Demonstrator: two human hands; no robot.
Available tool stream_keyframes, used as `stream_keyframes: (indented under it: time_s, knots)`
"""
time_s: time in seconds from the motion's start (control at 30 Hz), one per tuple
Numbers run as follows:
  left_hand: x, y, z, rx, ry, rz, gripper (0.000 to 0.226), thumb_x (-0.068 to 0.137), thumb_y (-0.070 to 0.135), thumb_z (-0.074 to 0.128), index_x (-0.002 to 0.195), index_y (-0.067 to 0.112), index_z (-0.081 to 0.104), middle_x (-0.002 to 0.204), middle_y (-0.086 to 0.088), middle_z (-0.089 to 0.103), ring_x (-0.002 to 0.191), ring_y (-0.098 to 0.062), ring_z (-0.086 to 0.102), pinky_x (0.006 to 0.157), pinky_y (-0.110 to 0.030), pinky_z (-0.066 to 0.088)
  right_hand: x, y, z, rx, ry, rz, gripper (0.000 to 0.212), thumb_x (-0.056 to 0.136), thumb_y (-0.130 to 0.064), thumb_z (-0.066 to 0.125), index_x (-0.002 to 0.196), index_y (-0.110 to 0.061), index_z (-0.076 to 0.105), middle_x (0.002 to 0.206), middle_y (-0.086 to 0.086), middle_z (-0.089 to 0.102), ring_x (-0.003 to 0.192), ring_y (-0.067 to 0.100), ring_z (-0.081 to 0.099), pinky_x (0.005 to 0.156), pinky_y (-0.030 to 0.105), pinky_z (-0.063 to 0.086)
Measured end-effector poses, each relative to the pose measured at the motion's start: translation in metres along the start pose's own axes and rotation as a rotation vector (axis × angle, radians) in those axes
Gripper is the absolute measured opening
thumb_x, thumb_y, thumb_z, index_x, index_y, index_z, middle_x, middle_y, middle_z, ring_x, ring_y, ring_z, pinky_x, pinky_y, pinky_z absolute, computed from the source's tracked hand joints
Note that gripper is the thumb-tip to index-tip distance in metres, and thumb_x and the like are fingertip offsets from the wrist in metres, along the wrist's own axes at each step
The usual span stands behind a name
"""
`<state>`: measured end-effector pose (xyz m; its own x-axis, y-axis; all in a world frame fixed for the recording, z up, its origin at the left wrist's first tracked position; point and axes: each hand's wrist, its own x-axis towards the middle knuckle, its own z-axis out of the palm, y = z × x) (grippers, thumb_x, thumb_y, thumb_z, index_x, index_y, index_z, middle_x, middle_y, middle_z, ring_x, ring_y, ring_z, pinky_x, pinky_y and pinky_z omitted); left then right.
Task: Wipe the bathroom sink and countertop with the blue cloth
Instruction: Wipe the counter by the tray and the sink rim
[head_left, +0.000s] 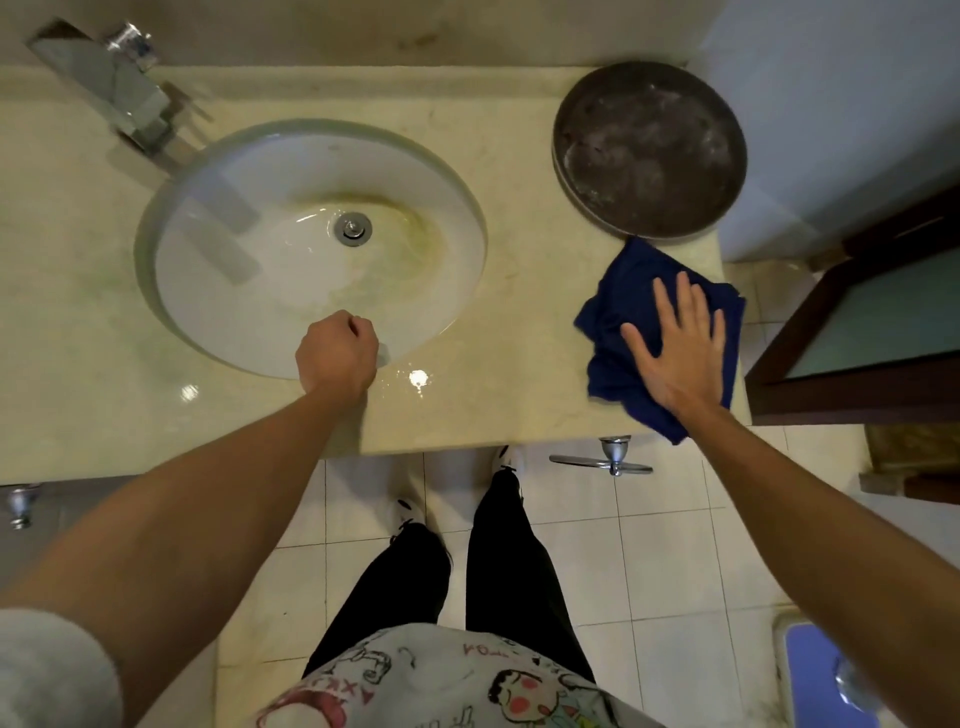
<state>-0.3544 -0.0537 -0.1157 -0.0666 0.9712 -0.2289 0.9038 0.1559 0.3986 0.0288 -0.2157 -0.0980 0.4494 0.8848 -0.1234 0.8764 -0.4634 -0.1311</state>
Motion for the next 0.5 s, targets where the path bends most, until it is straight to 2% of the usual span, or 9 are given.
stream_keyframes:
  time_s: [0.13, 0.27, 0.37, 0.5]
  knots:
    - [0.000, 0.003, -0.001, 0.007, -0.019, -0.002, 0.038, 0.098, 0.032, 0.039, 0.080, 0.008, 0.063, 0.072, -0.008, 0.062, 0.067, -0.030, 0.059, 0.064, -0.034, 0.043, -0.031, 0.004, 0.003, -0.013, 0.010, 0.110, 0.076, 0.100, -0.069, 0.019, 0.163, -0.026, 0.015, 0.171, 0.006, 0.010, 0.157, 0.028, 0.010, 0.125, 0.055, 0.011]
    - [-0.001, 0.005, -0.001, -0.004, -0.029, -0.013, 0.037, 0.098, 0.031, 0.040, 0.078, 0.008, 0.062, 0.069, -0.007, 0.060, 0.065, -0.031, 0.058, 0.063, -0.033, 0.040, -0.051, -0.037, 0.012, -0.003, 0.017, 0.191, 0.078, 0.099, -0.069, 0.019, 0.163, -0.025, 0.015, 0.171, 0.008, 0.009, 0.157, 0.029, 0.010, 0.124, 0.058, 0.011]
    - [0.000, 0.005, -0.001, 0.005, -0.038, -0.029, 0.037, 0.098, 0.031, 0.041, 0.080, 0.008, 0.064, 0.072, -0.009, 0.062, 0.065, -0.030, 0.058, 0.063, -0.033, 0.041, -0.053, -0.089, 0.024, -0.039, 0.010, 0.079, 0.077, 0.100, -0.067, 0.024, 0.163, -0.024, 0.016, 0.171, 0.010, 0.010, 0.156, 0.031, 0.012, 0.124, 0.058, 0.011]
    - [0.002, 0.005, -0.001, -0.002, -0.047, -0.044, 0.038, 0.099, 0.031, 0.041, 0.082, 0.008, 0.065, 0.075, -0.009, 0.064, 0.068, -0.031, 0.060, 0.064, -0.034, 0.045, -0.011, -0.149, 0.028, -0.034, 0.002, -0.052, 0.078, 0.100, -0.068, 0.024, 0.163, -0.024, 0.015, 0.171, 0.010, 0.008, 0.157, 0.031, 0.011, 0.124, 0.057, 0.011]
